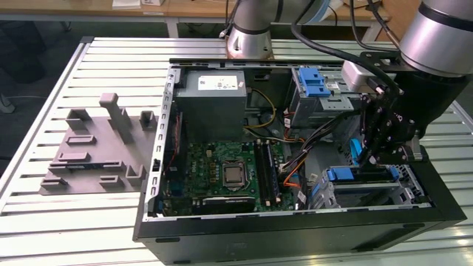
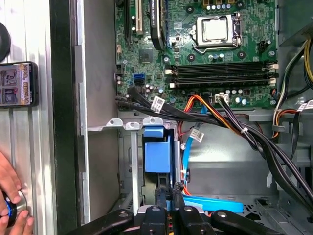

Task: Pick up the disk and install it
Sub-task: 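Insert the second disk wire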

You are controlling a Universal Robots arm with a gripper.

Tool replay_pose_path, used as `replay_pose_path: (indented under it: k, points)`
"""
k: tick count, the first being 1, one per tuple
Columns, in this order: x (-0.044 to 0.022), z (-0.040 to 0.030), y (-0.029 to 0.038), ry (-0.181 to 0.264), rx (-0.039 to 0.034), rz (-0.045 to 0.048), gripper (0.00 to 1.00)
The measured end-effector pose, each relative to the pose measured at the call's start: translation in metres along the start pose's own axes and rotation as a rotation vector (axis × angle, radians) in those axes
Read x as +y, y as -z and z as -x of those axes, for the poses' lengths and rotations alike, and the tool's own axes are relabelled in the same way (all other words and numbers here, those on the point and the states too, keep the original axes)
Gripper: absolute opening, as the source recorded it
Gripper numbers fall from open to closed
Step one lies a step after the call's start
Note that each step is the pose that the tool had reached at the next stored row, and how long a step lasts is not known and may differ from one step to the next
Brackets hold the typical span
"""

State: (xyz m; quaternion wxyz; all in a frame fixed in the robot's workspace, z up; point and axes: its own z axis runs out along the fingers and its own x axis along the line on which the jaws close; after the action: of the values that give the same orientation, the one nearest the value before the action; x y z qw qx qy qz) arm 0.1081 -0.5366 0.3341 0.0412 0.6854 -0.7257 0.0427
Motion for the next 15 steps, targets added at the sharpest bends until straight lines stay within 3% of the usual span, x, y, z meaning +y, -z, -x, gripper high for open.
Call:
replay_pose_path:
  k: [15]
  points:
    - [-0.0027, 0.0004, -0.0023, 0.0, 0.0002, 0.0004, 0.16]
